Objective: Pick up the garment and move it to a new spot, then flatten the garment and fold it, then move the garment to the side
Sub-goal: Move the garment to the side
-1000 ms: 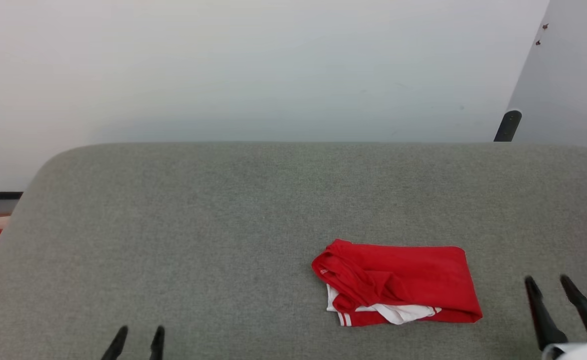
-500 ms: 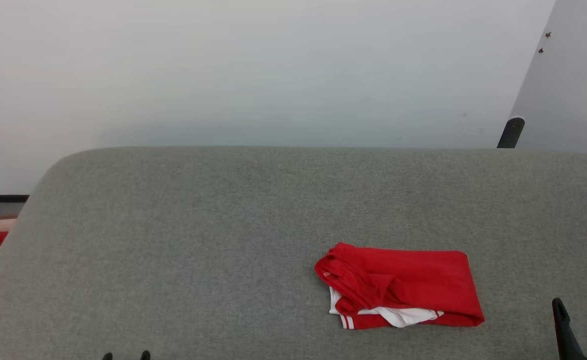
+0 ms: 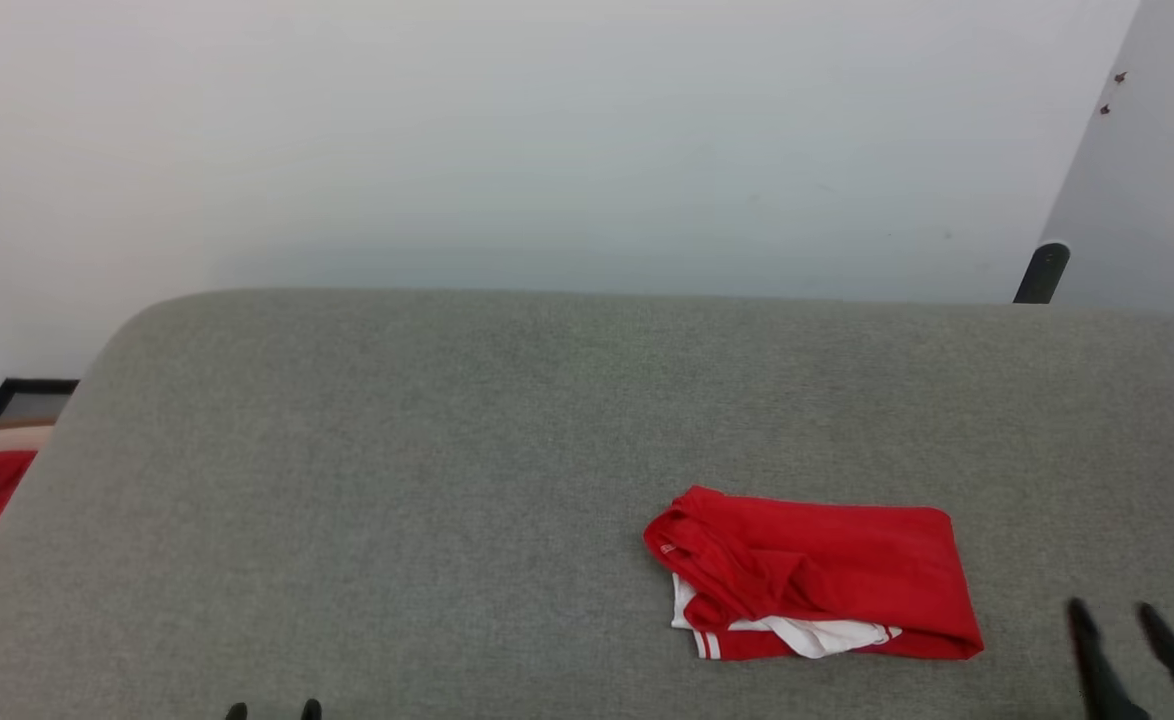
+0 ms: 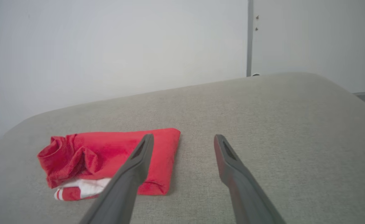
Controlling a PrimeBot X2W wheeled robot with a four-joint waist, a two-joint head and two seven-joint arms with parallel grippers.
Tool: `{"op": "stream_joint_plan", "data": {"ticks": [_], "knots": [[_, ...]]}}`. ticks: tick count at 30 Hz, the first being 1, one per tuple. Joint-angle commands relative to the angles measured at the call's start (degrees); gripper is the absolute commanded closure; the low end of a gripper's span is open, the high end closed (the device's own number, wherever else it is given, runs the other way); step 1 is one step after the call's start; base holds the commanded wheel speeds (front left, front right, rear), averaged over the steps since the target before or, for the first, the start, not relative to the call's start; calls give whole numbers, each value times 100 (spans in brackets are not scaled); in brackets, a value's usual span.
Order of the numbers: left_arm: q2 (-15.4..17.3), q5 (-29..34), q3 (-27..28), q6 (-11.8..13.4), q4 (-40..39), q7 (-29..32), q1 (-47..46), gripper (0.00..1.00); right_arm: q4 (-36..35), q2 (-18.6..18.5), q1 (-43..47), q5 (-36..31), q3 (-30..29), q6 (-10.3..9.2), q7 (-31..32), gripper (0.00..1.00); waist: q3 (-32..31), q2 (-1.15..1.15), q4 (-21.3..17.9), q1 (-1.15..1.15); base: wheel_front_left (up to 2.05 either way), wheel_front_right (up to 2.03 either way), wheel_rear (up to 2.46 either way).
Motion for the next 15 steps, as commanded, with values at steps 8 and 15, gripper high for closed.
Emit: {"op": "stream_joint_plan", "data": {"ticks": [8,15], "knots": [[-89,-62,-154,-9,71,5,-271,0,218,-581,-1198,188,791,-1,2414,0,272,0,120,0,0,0,0],[-35,-114,-419,-34,196,14,-703,0,458,-804,-2100,378,791,-1,4705,0,659,0,324,0,0,0,0]]}}
